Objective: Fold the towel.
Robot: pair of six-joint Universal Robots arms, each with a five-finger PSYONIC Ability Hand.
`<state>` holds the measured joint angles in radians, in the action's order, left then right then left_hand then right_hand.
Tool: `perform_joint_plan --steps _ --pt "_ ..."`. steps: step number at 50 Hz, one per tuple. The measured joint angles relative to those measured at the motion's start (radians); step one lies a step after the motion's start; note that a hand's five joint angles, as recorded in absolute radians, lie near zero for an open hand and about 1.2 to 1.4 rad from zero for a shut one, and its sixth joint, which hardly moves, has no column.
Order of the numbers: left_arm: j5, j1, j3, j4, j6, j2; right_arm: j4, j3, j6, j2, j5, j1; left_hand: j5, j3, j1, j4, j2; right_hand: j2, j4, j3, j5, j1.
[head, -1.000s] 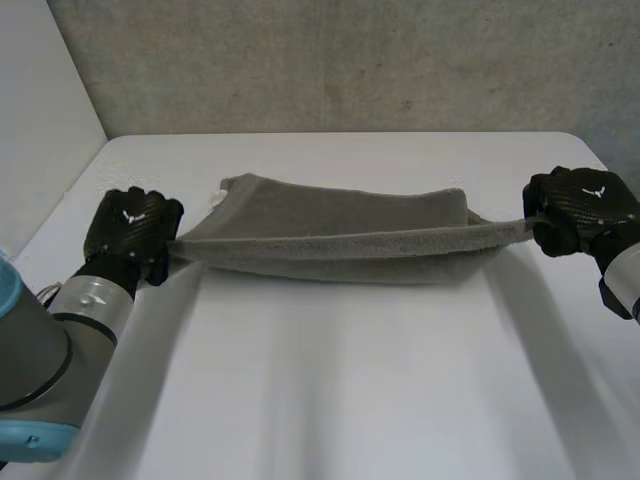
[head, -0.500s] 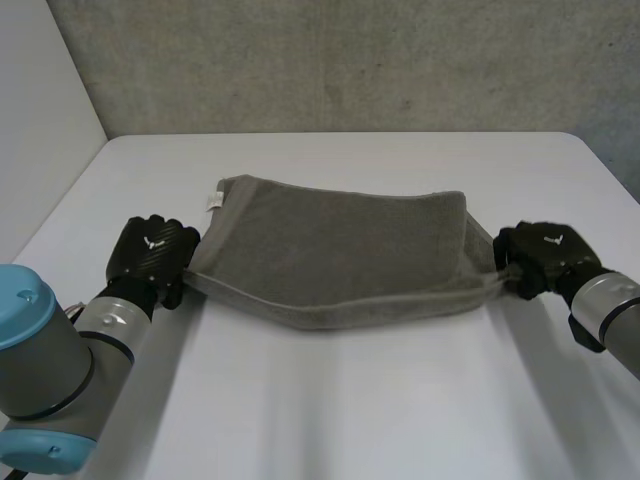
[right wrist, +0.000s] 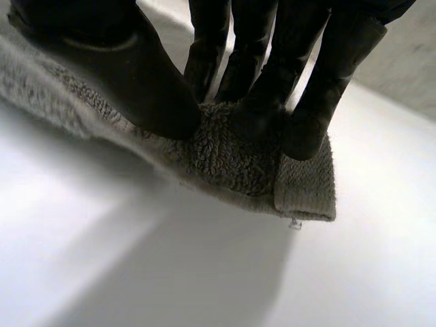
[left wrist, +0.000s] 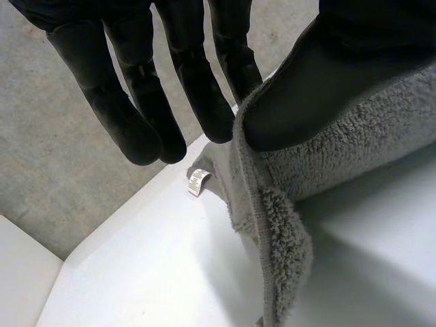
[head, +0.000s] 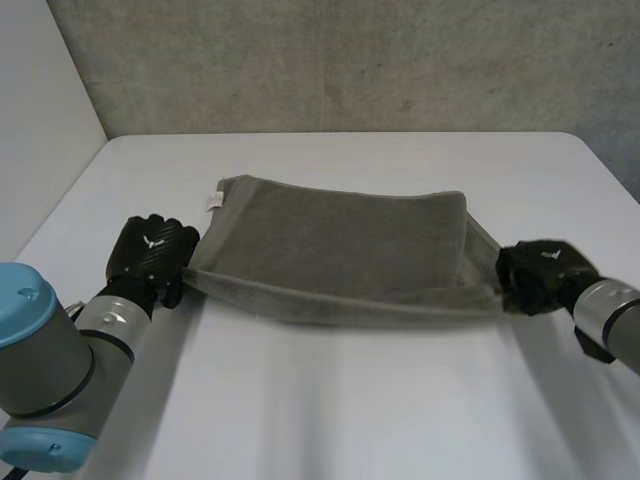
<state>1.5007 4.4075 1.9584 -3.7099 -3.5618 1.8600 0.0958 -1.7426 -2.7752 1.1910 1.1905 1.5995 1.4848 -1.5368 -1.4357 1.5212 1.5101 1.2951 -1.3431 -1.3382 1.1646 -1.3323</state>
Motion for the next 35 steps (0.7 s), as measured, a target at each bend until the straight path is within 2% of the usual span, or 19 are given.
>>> perform_joint_plan --steps 9,14,19,22,28,30,35 --pt "0.001 0.0 0.007 0.005 0.007 -0.1 0.054 -0.039 -0.043 0.175 -0.008 -0.059 0.0 0.0 0.0 0.0 0.0 0.0 0.0 0.0 0.0 0.0" --pt "0.001 -0.001 0.016 0.004 0.01 -0.138 0.063 -0.048 -0.062 0.197 -0.018 -0.066 0.0 0.0 0.0 0.0 0.0 0.013 0.0 0.0 0.0 0.0" --pt "0.001 -0.005 0.022 0.004 0.009 -0.127 0.058 -0.043 -0.059 0.15 -0.036 -0.062 0.0 0.0 0.0 0.0 0.0 0.013 0.0 0.0 0.0 0.0" --pt "0.001 -0.01 0.022 0.004 0.008 -0.098 0.044 -0.032 -0.048 0.102 -0.042 -0.06 0.0 0.0 0.0 0.0 0.0 -0.161 0.198 0.193 -0.199 0.196" --pt "0.001 -0.015 0.018 0.004 0.006 -0.044 0.009 -0.017 -0.015 0.054 -0.045 -0.06 0.0 0.0 0.0 0.0 0.0 -0.339 0.395 0.392 -0.404 0.395" --pt "0.001 -0.02 0.016 0.004 0.005 -0.025 -0.003 -0.015 -0.003 0.049 -0.045 -0.061 0.0 0.0 0.0 0.0 0.0 -0.482 0.528 0.523 -0.542 0.532" --pt "0.001 -0.03 0.012 0.004 0.005 0.001 -0.011 -0.031 0.01 0.049 -0.051 -0.062 0.0 0.0 0.0 0.0 0.0 -0.564 0.624 0.614 -0.641 0.608"
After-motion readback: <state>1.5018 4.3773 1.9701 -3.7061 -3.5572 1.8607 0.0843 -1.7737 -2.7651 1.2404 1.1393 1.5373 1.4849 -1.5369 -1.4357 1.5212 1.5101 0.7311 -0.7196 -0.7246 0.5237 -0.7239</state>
